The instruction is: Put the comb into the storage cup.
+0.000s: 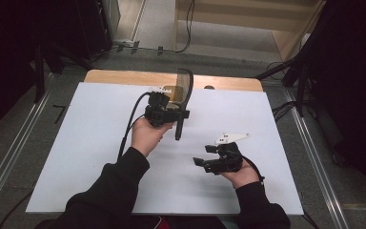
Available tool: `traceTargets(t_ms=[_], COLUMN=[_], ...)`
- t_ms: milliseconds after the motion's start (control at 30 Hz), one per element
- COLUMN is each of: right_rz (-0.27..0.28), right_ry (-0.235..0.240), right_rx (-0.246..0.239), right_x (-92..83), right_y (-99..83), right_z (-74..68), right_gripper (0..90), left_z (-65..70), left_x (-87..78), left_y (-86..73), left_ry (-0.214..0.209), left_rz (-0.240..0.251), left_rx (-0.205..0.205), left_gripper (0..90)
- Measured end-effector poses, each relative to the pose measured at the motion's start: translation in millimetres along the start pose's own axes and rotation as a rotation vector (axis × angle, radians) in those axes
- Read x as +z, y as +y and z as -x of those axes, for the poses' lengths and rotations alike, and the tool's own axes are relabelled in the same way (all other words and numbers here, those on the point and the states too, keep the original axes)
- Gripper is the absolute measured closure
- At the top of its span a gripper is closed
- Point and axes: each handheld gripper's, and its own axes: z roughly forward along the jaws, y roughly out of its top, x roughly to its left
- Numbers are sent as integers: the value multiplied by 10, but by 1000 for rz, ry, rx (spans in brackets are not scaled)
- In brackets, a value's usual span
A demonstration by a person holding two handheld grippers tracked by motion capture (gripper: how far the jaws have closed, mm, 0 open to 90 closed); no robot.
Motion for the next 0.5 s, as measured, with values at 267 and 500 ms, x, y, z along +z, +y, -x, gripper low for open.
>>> traceTargets(t_ms=[267,500], right_rz=[-4,-24], right_ry=[-8,-2], right_rx=[16,6], right_x=[-76,-148], right_y=[-91,-176], right_z=[19,36], right_gripper=[257,253], left_z=[19,-10], left_x=[9,-8], left_y=[23,105], left_ry=[-20,-12], left_rz=[14,26], left_rx=[-8,-3], left_gripper=[727,727])
